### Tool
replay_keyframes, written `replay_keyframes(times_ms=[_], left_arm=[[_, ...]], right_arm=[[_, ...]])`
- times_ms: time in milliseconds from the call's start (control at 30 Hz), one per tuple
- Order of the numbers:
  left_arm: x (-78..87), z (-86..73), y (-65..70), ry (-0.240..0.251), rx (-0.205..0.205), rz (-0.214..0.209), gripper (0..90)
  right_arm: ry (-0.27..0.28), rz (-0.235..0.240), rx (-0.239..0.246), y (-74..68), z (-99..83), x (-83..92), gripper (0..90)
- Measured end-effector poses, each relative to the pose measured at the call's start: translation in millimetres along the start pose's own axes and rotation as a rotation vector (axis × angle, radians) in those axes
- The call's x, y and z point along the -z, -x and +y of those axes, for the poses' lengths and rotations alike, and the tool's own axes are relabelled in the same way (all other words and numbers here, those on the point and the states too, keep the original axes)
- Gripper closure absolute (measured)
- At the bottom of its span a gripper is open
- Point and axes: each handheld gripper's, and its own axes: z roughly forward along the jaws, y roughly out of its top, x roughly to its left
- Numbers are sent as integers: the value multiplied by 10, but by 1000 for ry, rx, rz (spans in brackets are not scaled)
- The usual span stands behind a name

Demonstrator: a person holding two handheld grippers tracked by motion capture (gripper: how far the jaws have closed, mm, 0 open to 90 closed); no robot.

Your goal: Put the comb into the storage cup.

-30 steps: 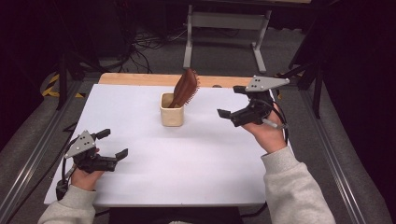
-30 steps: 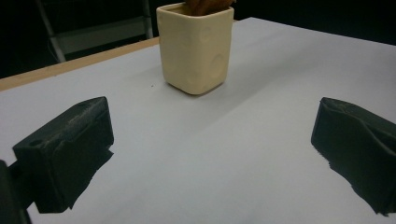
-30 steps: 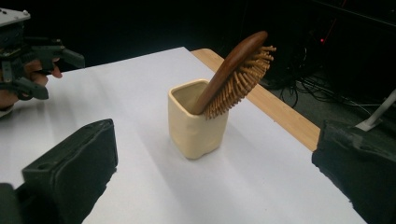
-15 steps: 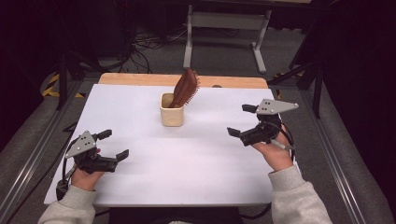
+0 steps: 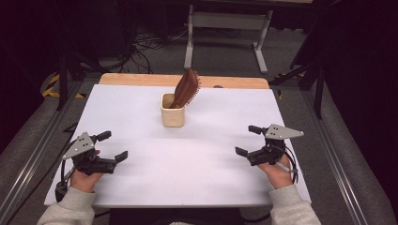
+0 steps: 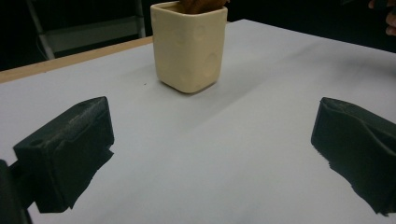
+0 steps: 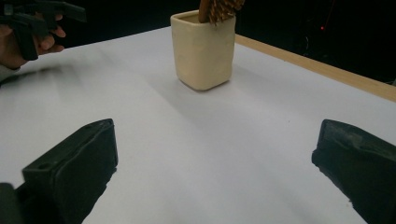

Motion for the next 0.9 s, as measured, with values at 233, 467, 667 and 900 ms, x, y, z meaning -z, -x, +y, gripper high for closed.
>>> replay_keyframes(times_ms=[233,467,667,900], left_arm=[[46,-16,-44,61,58,-22,2],[35,-31,-51,39,23,14,3],[-7,-56,-50,-1,-4,16,3],[-32,-99,-81,-36,3,44,2]], right_arm=[[-26,2,-15,41,-219,-40,1],[-25,-9,-37,16,-468,-116,0],[-10,-29,-18,-6,-455,-94,0],[13,-55,-46,0,-454,-54,0]])
